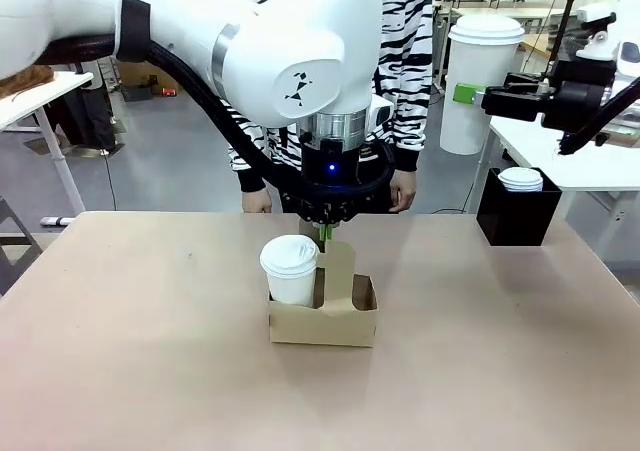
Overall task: Pour a drink into a cup and package it in a carrier.
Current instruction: Insert the held 600 ml Paper Cup into the Cup Carrier.
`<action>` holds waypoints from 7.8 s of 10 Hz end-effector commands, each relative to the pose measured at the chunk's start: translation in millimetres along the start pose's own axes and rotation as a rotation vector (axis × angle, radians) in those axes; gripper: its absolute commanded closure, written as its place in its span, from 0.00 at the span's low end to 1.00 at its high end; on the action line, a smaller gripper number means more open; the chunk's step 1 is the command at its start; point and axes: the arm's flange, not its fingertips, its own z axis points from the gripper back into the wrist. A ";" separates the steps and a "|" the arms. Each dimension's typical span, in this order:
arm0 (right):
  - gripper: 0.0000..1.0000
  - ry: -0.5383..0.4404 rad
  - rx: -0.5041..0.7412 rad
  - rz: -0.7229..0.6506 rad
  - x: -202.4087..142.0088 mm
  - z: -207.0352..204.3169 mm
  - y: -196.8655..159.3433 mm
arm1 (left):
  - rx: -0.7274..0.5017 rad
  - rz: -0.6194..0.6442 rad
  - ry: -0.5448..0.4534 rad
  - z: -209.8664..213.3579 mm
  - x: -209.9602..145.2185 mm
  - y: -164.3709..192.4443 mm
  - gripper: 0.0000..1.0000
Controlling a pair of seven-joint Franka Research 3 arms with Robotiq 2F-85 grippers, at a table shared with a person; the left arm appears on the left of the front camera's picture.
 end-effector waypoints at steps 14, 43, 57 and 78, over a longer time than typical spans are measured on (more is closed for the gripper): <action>0.20 0.031 0.488 0.004 -94.8 -81.2 29.9 | -0.219 -0.698 -0.060 93.1 -26.1 208.3 0.00; 0.20 0.074 0.670 -0.089 -238.5 -144.6 37.5 | -0.521 -1.251 -0.297 -65.2 -11.4 376.9 0.00; 0.20 -0.033 0.710 0.034 -255.7 -120.3 25.5 | -0.492 -1.244 -0.289 -66.3 -12.9 378.3 0.00; 0.00 0.237 0.651 0.095 -237.5 -118.9 9.6 | -0.492 -1.244 -0.289 -66.3 -12.9 378.3 0.00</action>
